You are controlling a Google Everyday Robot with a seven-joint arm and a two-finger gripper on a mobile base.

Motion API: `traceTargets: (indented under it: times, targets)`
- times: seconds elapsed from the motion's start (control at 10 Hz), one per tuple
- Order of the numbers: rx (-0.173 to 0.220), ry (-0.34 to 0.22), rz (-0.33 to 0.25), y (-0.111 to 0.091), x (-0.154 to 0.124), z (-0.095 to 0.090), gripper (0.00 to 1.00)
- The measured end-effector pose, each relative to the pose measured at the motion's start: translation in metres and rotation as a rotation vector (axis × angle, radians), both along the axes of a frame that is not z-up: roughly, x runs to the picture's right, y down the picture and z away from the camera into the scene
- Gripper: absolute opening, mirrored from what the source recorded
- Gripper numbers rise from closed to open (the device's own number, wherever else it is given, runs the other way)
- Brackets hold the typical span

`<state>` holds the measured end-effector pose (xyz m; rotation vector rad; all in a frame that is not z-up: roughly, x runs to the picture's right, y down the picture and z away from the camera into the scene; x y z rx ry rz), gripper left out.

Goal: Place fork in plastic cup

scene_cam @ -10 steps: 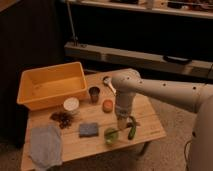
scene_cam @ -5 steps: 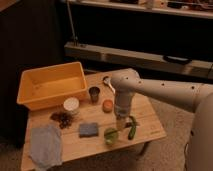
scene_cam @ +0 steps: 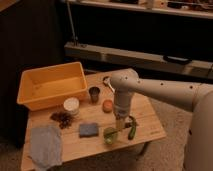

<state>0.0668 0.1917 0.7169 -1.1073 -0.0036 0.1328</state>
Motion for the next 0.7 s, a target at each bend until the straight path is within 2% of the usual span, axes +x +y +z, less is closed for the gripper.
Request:
traceTargets:
  times: [0.7]
  targets:
    - [-0.038, -0.012, 0.005, 0.0073, -0.0063, 0.0035, 0.80]
